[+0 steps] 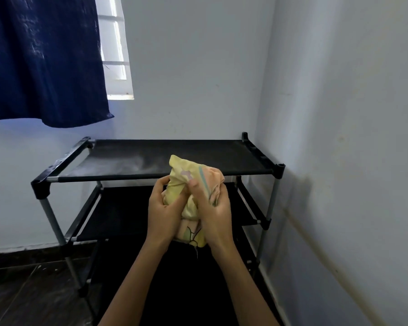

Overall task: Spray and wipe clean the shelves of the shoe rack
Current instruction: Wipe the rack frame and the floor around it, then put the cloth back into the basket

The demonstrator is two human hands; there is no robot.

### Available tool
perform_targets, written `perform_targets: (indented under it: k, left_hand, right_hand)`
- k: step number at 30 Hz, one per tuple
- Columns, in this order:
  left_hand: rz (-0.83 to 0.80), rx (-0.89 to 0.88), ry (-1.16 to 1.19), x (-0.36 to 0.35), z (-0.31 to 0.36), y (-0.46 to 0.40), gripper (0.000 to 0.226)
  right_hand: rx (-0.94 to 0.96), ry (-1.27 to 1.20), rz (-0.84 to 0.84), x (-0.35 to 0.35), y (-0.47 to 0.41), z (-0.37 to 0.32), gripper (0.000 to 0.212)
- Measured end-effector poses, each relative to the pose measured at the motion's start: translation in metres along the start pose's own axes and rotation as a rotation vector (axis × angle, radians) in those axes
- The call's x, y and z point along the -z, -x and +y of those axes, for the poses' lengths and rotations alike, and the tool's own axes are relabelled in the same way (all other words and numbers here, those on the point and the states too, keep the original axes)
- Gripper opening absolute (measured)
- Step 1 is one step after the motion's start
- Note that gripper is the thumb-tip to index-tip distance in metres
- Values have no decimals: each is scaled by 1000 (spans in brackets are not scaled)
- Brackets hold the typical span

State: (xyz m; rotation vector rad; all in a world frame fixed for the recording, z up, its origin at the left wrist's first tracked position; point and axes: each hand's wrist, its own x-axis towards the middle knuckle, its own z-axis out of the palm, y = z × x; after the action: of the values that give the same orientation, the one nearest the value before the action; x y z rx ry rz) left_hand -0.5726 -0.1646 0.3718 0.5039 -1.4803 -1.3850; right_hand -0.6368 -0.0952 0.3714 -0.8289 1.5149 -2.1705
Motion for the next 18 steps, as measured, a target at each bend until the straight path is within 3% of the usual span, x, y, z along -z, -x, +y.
perform_targets:
  k: [4, 7, 10, 14, 18]
  left_hand:
    - [13, -37, -121, 21, -3, -1, 23]
    - [41, -38, -170, 48, -1, 3, 26]
    - [68, 4, -194, 87, 3, 15, 34]
    - [154, 125, -194, 161, 9, 51, 53]
    - [320, 185, -215, 232, 28, 113, 50]
  right_hand:
    - [41, 53, 54, -21, 3, 17, 57]
    - [-6, 37, 10, -45, 9, 27, 58]
    - [-98, 42, -59, -73, 21, 41, 45]
    - [-221, 109, -243, -118, 56, 59, 39]
    - [-240, 212, -505, -166, 111, 64, 49]
